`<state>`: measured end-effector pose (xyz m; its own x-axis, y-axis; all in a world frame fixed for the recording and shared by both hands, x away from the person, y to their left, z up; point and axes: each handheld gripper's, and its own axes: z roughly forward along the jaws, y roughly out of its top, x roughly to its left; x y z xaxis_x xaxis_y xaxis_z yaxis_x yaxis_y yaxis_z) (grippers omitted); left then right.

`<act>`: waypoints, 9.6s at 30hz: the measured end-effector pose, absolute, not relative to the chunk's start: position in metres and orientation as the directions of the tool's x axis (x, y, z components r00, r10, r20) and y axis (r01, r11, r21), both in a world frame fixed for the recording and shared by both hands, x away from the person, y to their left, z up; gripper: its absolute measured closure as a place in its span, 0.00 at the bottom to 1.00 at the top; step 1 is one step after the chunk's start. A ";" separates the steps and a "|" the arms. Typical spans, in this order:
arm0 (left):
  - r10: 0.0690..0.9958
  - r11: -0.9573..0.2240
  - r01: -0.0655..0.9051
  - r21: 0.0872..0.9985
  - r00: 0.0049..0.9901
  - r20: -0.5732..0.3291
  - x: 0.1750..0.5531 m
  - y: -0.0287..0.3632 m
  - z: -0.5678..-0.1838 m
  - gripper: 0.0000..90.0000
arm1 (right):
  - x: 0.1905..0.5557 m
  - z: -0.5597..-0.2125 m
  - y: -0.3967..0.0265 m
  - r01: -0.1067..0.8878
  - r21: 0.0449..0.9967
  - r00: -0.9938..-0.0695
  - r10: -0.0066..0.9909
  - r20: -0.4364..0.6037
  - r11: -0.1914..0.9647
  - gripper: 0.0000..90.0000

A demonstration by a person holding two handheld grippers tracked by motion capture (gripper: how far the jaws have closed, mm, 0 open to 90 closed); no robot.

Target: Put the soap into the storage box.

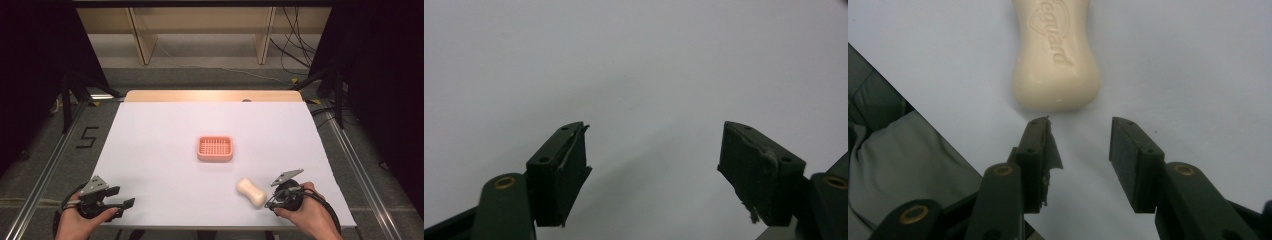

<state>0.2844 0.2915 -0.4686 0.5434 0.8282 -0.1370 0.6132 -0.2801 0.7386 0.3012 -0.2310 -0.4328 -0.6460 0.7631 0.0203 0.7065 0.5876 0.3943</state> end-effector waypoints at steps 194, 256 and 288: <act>0.801 -0.315 0.637 0.704 0.576 -0.162 0.282 0.292 -0.472 0.31 | 0.426 -0.414 -0.124 0.560 0.029 -0.827 0.561 -0.046 0.828 0.56; 0.803 -0.296 0.638 0.711 0.570 -0.177 0.282 0.292 -0.473 0.31 | 0.461 -0.401 -0.102 0.504 0.045 -0.857 0.506 -0.098 0.862 0.56; 0.803 -0.308 0.636 0.707 0.573 -0.165 0.283 0.293 -0.473 0.31 | 0.474 -0.401 -0.093 0.492 0.041 -0.863 0.493 -0.106 0.870 0.56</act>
<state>0.2828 0.2928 -0.4729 0.5729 0.8028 -0.1651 0.6359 -0.3084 0.7074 0.4741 -0.0927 -0.4012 -0.8634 0.4934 -0.1056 0.4919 0.8697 0.0411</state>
